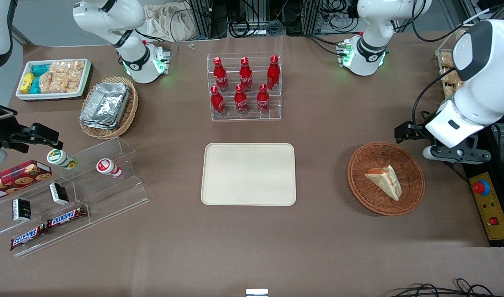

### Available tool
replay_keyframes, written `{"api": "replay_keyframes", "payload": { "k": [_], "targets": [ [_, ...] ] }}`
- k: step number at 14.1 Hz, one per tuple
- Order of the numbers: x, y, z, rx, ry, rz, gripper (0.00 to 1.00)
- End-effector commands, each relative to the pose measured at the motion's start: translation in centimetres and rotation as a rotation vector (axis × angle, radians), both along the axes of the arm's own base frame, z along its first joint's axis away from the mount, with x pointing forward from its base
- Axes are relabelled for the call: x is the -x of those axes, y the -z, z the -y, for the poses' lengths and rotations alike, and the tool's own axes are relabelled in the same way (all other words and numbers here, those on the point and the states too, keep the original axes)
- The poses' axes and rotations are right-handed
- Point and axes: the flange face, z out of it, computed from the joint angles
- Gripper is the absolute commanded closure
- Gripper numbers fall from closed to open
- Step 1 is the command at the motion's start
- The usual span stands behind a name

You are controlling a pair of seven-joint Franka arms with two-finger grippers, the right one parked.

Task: Place sandwich from basket to tray
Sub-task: 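Lower the open left gripper over the wrapped sandwich in the basket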

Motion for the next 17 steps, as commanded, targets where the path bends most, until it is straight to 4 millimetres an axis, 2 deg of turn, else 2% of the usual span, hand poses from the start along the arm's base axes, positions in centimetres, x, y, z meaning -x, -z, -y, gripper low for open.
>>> {"api": "replay_keyframes", "payload": {
  "k": [1,2,5,6,8,11,12,13,14,17],
  "targets": [
    [-0.3,-0.3,-0.2,-0.014,0.004,-0.002,0.0],
    [-0.8,0.1,-0.2,-0.006,-0.005,-0.009,0.0],
    [-2.5,-0.3,-0.2,-0.001,-0.062,0.0,0.0],
    [-2.6,0.5,-0.3,-0.006,-0.111,-0.018,0.0],
    [-2.7,2.6,-0.4,-0.044,-0.186,-0.029,0.0],
    [-4.2,6.5,-0.6,-0.031,-0.336,0.018,0.0],
    [-4.4,7.9,-1.3,-0.027,-0.37,0.034,0.0],
    [-4.4,9.6,-3.8,-0.037,-0.415,0.038,0.0],
    [-4.2,11.7,-4.6,-0.042,-0.429,0.029,0.0],
    [-4.6,16.3,-5.0,-0.045,-0.467,-0.001,0.0]
  ]
}}
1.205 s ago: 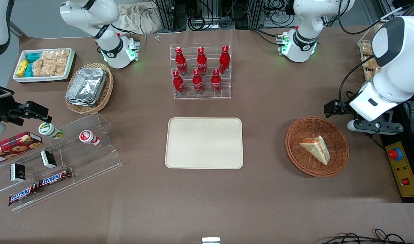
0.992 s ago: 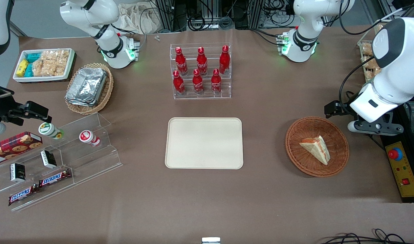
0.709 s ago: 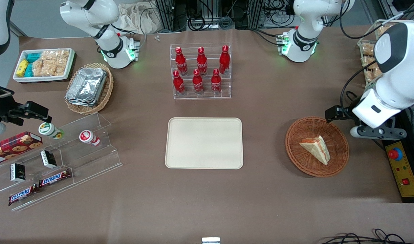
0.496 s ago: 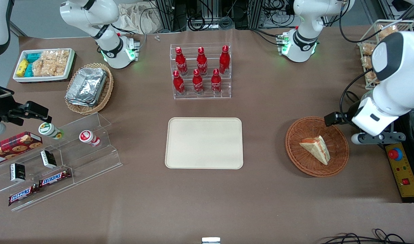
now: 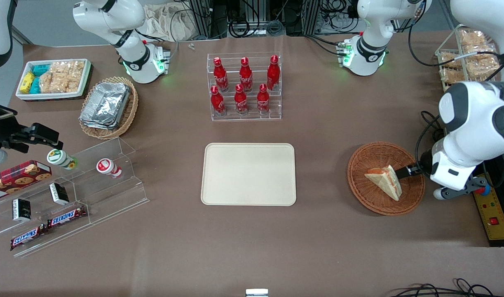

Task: Place sandwich from basket to tray
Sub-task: 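Lower the open left gripper over the wrapped sandwich in the basket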

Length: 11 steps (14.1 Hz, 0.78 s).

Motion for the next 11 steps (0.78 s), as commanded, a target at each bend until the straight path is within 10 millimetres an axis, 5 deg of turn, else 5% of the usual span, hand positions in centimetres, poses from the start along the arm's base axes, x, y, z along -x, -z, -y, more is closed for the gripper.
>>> {"api": "replay_keyframes", "payload": {
  "k": [1,7,11],
  "targets": [
    [-0.3,2.9,0.3,-0.026,-0.078,-0.007,0.0],
    [-0.6,7.2,0.9,-0.105,-0.263,-0.042,0.0],
    [-1.0,8.2,0.9,-0.09,-0.342,-0.052,0.0]
  ]
}}
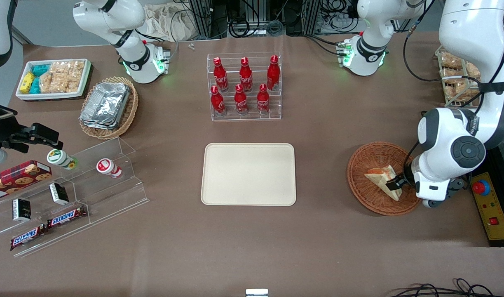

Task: Place sandwich from basket to tray
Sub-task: 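Close the left gripper on the sandwich's crust edge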

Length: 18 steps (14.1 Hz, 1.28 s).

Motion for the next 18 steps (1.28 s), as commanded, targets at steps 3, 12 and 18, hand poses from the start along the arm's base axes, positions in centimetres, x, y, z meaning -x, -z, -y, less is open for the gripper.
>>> {"api": "replay_keyframes", "payload": {
  "k": [3,12,18],
  "targets": [
    [-0.9,0.4,0.1,0.041,-0.105,0.034,0.0],
    [-0.8,3.3,0.1,0.044,-0.106,0.011,0.0],
    [0.6,5.8,0.1,0.046,-0.104,-0.005,0.0]
  ]
}}
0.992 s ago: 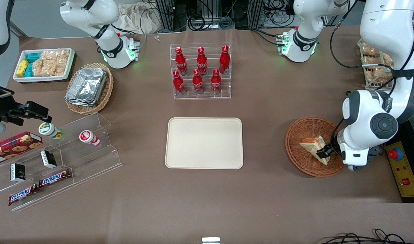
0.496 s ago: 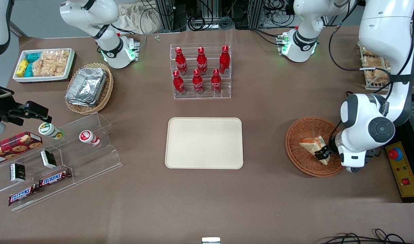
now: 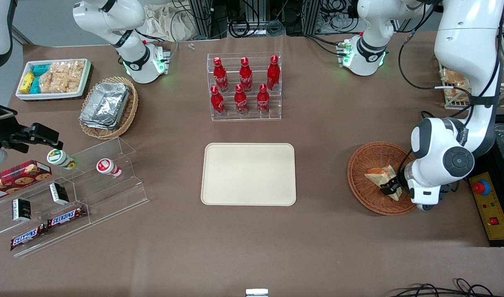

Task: Place sandwich from basket to tray
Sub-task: 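Close the left gripper on the sandwich's crust edge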

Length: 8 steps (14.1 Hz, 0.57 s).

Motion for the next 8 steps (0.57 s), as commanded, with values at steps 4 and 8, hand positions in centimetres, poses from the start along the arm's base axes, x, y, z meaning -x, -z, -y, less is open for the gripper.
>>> {"api": "replay_keyframes", "payload": {
  "k": [4,8],
  "targets": [
    [1.17,1.9,0.13,0.012,-0.021,0.026,0.01],
    [0.94,1.69,0.41,0.007,-0.078,0.033,1.0]
  ]
}}
